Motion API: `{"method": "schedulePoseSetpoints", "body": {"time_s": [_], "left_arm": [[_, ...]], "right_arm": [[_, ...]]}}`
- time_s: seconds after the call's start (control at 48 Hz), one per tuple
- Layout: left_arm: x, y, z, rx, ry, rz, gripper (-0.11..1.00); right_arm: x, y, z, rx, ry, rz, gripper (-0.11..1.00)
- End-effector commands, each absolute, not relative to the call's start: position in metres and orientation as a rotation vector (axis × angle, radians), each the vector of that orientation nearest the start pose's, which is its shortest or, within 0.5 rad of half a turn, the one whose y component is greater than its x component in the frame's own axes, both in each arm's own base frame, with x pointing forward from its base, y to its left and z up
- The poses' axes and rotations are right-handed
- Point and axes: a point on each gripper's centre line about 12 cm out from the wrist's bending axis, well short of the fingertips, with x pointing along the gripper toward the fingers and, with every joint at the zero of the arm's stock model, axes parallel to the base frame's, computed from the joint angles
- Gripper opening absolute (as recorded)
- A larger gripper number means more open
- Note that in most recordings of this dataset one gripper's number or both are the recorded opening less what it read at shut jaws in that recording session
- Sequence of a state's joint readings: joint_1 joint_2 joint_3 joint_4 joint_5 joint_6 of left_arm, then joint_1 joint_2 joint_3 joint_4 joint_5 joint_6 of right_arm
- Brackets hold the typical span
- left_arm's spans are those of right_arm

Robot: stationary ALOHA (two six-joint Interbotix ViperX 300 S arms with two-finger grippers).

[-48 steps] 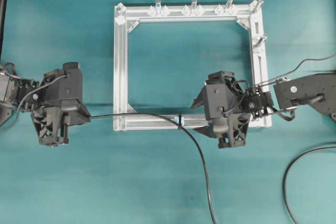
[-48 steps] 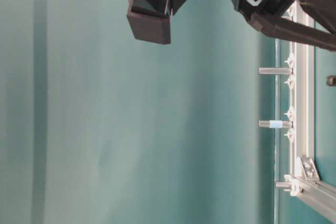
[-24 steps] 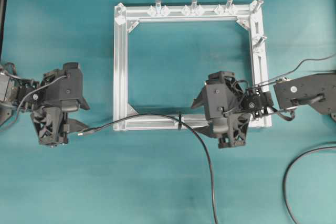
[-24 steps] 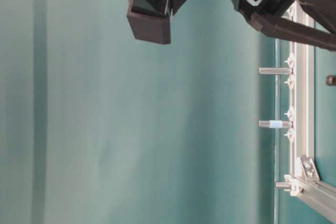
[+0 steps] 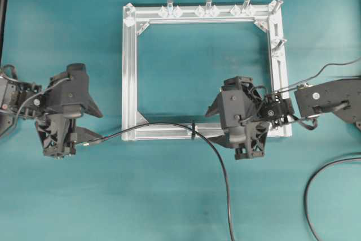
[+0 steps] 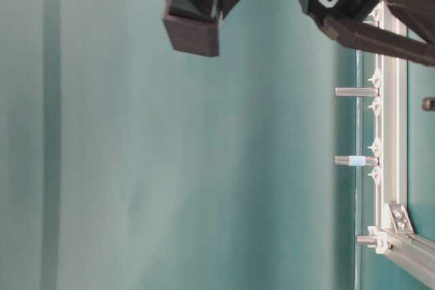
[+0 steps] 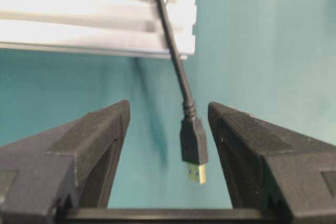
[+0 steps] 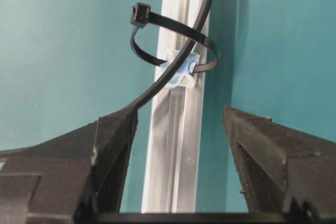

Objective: Insert the wire through the string loop located in the center.

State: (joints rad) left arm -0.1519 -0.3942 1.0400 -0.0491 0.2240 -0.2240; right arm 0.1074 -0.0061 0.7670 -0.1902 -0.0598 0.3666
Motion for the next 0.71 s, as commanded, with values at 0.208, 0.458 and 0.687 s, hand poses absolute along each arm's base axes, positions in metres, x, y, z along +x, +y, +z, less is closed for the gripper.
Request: {"method": "schedulePoseSetpoints", "body": {"time_s": [0.208,0.458,0.687], "left_arm": [[0.251,-0.029,0.197,-0.205,0.723,-0.024,0.64],[0.242,-0.022,0.225,-0.043,0.602,-0.072,0.63],[0.229,-0.015,0.240,-0.034,0.527,-0.054,0.63]], "right_arm": [[0.348,0.023,0.197,0.117,0.634,0.012,0.67],[0.331,0.017,0.223,0.080,0.584,0.004,0.67],[0.306,0.013,0.230,0.084,0.550,-0.002,0.67]]}}
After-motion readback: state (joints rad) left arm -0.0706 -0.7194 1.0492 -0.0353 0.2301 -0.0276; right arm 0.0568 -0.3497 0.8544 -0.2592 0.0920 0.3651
